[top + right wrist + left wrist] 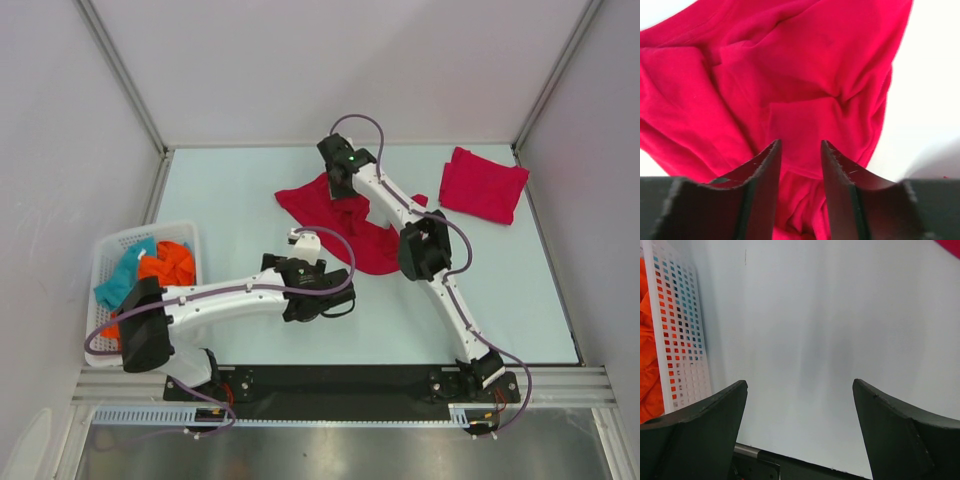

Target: Fold and stack the t-shirts

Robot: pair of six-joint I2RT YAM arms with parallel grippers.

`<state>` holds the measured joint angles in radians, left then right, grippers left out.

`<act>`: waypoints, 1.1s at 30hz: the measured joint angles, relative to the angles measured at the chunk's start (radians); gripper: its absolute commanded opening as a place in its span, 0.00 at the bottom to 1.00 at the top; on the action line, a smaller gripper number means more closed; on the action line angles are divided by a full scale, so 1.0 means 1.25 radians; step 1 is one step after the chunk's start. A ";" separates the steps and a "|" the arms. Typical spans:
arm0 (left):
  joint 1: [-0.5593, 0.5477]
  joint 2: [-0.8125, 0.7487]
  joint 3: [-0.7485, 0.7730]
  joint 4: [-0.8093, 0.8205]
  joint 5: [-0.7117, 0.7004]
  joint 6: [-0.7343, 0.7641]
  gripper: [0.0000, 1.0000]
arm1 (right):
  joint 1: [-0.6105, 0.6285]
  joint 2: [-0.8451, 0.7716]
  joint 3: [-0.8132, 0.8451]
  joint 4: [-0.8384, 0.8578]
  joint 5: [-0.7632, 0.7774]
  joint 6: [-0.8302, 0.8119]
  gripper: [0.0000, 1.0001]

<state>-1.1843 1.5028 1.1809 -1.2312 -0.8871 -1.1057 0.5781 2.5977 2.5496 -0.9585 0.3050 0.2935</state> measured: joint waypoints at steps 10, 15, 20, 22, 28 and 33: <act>0.013 0.014 0.006 0.025 0.000 0.034 0.92 | 0.022 0.000 0.001 0.001 -0.011 0.000 0.47; 0.016 0.014 0.006 0.031 0.000 0.042 0.92 | 0.019 0.005 0.001 0.011 -0.011 -0.006 0.20; 0.019 0.014 0.006 0.033 0.000 0.049 0.93 | 0.005 0.038 0.002 0.024 0.002 -0.020 0.00; 0.020 0.014 0.006 0.032 0.000 0.049 0.93 | 0.002 0.053 0.002 0.024 0.004 -0.022 0.00; 0.021 0.014 0.017 0.035 0.000 0.055 0.92 | 0.003 0.055 -0.001 0.037 0.016 -0.034 0.00; 0.021 0.014 0.017 0.037 0.000 0.056 0.93 | 0.017 0.055 -0.006 0.047 0.042 -0.052 0.00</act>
<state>-1.1580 1.5208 1.2026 -1.1854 -0.8875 -1.0363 0.5995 2.6663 2.5416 -0.9001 0.3573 0.2291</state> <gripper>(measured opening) 0.926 0.010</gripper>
